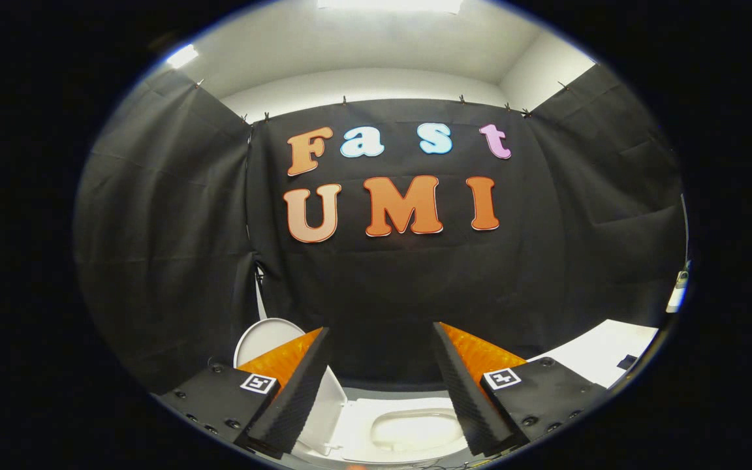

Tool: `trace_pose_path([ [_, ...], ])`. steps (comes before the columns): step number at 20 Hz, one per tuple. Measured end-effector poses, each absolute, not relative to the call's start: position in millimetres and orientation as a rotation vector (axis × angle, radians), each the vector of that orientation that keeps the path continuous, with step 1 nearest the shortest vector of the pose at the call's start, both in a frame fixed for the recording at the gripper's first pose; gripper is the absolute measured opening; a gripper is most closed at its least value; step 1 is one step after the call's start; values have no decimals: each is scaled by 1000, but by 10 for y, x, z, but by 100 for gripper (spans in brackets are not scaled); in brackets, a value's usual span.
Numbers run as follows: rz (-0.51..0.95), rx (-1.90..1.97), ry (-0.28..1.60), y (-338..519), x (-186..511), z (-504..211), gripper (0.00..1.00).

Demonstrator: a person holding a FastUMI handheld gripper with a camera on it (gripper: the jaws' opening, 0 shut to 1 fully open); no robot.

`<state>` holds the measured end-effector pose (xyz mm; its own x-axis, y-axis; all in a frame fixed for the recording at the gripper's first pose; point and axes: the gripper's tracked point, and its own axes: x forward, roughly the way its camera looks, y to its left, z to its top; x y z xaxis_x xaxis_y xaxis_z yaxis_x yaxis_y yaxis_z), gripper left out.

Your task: Open the toilet lid.

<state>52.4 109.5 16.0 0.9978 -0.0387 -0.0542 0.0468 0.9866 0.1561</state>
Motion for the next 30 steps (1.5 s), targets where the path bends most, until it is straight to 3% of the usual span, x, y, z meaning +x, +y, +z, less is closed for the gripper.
trace_pose_path([
  [30, -40, 190, 27, 971, 366, 444, 99],
])
